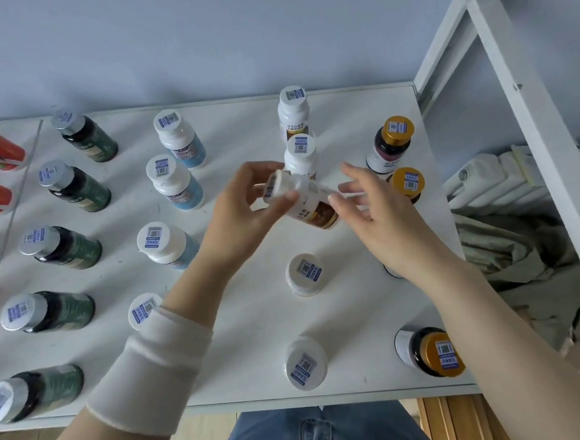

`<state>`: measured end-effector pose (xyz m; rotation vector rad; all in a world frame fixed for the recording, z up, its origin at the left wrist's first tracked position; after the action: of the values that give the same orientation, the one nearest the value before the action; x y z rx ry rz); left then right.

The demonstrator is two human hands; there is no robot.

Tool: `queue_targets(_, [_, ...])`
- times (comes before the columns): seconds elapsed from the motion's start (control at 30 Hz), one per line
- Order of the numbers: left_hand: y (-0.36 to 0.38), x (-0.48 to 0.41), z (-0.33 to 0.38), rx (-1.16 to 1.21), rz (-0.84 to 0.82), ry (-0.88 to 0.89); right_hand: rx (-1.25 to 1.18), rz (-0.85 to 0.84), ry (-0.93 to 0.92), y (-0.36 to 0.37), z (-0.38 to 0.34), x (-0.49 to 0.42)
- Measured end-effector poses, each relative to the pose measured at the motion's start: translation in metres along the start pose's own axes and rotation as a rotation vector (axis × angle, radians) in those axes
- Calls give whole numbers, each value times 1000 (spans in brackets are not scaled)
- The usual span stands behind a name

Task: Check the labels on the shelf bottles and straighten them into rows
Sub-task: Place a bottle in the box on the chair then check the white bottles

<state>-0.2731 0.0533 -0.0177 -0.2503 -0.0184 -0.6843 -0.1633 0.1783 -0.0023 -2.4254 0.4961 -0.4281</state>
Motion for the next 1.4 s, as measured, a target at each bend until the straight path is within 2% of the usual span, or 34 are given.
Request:
queue_targets(0.07, [2, 11, 10, 306, -68, -9, -342, -81, 71, 9, -4, 3])
queue_targets(0.17, [5, 24, 19, 464, -133, -8, -680, -146, 43, 17, -13, 8])
queue_targets(0.37, [-2, 32, 18, 368, -105, -48, -679, 32, -183, 7, -23, 17])
queue_targets(0.43, [-4, 34, 19, 385, -115, -37, -682, 33, -230, 7, -26, 20])
queue_targets(0.5, [-8, 37, 22, 410, -121, -1, -763, -9, -204, 10, -26, 23])
queue_targets(0.6, [-8, 43, 24, 428, -157, 32, -893, -62, -68, 15, -16, 28])
queue_targets(0.7, [-1, 50, 23, 446, -195, 5, -820, -36, -141, 10, -20, 36])
queue_targets(0.8, [0, 52, 24, 443, -150, 4, -784, -46, -230, 14, -27, 46])
queue_targets(1.07, [3, 63, 29, 532, -218, 92, -931, -13, -131, 15, -20, 61])
queue_targets(1.13, [5, 65, 23, 587, -202, 38, -903, 26, -102, 16, -17, 62])
queue_targets(1.2, [9, 66, 10, 665, -171, -97, -753, 144, -122, 7, -20, 63])
queue_targets(1.3, [14, 68, -7, 789, -156, -288, -311, 362, -358, -10, -54, 69])
queue_targets(1.4, [12, 60, -8, 766, -141, -338, -17, 474, -524, -6, -77, 76])
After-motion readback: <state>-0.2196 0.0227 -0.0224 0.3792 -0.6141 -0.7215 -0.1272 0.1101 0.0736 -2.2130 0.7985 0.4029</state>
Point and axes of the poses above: each hand's wrist, its own x-axis away from the middle knuckle, its own y-axis out of the palm, z = x × y, the point moved 9 cm from there along -x, towards the middle knuckle, and after that the axes turned 2 degrees about x, right-handed, at the moved point
